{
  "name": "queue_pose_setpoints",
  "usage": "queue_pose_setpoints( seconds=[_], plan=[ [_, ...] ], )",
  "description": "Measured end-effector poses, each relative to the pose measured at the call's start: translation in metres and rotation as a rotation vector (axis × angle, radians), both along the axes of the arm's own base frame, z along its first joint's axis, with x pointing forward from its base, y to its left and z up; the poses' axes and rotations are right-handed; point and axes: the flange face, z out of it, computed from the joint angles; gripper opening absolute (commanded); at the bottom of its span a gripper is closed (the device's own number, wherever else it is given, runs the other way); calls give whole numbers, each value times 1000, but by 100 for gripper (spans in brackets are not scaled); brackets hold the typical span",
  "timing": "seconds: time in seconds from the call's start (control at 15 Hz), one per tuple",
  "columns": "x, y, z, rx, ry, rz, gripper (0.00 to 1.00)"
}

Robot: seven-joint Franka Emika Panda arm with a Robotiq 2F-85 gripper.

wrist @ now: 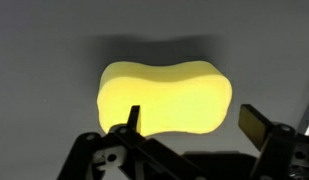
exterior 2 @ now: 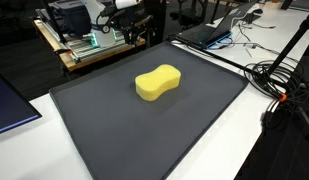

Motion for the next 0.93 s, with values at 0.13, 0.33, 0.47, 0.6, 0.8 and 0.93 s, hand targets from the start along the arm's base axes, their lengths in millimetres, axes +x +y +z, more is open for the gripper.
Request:
queue_pose_setpoints(
  seconds=[0.13, 0.33, 0.47, 0.6, 0.8, 0.93],
  plan=[
    [-6, -29, -2, 56, -31, -7, 100],
    [-18, -79, -3, 122, -74, -10, 100],
    [-27, -114, -2, 161, -87, 8, 100],
    [-31, -143, 3, 197, -95, 36, 100],
    [-24, -172, 16, 255, -82, 66, 100],
    [-8, -178, 25, 275, -70, 84, 100]
  ],
)
